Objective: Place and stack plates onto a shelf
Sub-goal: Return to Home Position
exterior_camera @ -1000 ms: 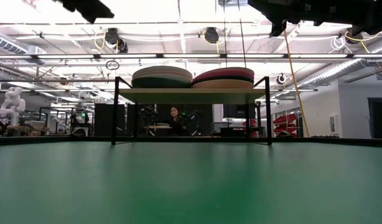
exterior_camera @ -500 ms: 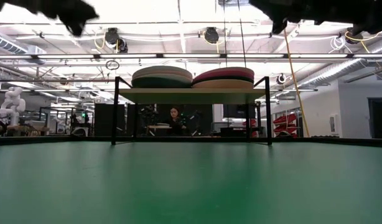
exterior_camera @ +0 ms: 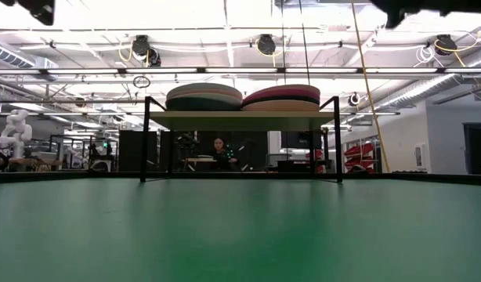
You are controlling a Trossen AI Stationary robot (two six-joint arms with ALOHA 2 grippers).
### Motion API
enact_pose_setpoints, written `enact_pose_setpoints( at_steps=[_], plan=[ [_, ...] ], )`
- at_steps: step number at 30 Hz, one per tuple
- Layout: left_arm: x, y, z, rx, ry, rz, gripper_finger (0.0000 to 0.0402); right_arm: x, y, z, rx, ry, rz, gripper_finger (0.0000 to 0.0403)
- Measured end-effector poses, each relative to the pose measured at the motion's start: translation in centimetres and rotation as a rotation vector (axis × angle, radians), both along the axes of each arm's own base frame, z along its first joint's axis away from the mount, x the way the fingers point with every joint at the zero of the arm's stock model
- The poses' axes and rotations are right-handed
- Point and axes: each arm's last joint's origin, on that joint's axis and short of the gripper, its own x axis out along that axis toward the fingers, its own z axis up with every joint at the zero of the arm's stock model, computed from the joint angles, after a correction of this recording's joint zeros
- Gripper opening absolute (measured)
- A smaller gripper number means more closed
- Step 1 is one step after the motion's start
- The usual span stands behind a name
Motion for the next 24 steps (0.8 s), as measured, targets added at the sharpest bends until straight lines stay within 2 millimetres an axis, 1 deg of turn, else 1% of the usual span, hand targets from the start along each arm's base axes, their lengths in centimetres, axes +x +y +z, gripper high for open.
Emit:
enact_pose_setpoints(
  at_steps=[2,3,6,8,11,14,15,16,18,20,24],
  plan=[
    [-0.8,-0.1,-0.4,0.003,-0.003,0.001,0.0108,-0.2,0.0,-1.3,0.019,0.045,0.002,0.0063],
    [-0.8,-0.1,-0.5,0.001,0.011,0.002,0.0108,-0.2,0.0,-2.0,0.028,0.053,0.004,0.0063],
    [-0.8,-0.1,-1.2,-0.012,0.068,0.008,0.0108,-0.2,0.0,-4.1,0.037,0.044,0.006,0.0064],
    [-0.4,0.0,-0.9,-0.010,0.044,0.008,0.0108,-0.2,0.0,-5.7,0.026,0.021,-0.001,0.0063],
    [0.0,0.0,-1.4,-0.014,0.065,0.009,0.0108,-0.5,-0.2,-8.2,0.009,-0.012,-0.055,0.0063],
    [0.5,0.1,-1.7,-0.012,0.038,0.010,0.0108,-0.9,-0.6,-7.7,0.037,-0.099,-0.185,0.0063],
    [0.9,0.2,-2.0,-0.022,0.035,0.019,0.0108,-0.9,-0.7,-8.1,0.045,-0.058,-0.224,0.0063],
    [1.2,0.3,-2.2,-0.039,0.017,0.037,0.0108,-0.9,-0.8,-8.2,0.063,-0.054,-0.256,0.0063],
    [1.9,0.6,-2.2,-0.069,-0.071,0.093,0.0108,-0.8,-0.8,-8.4,0.067,-0.034,-0.261,0.0063],
    [2.6,0.8,-2.4,-0.078,-0.150,0.108,0.0108,-0.8,-0.8,-8.3,0.063,-0.048,-0.241,0.0063],
    [3.5,0.8,-3.8,-0.034,-0.134,0.067,0.0108,-0.9,-0.6,-8.1,0.023,-0.061,-0.179,0.0063]
  ],
)
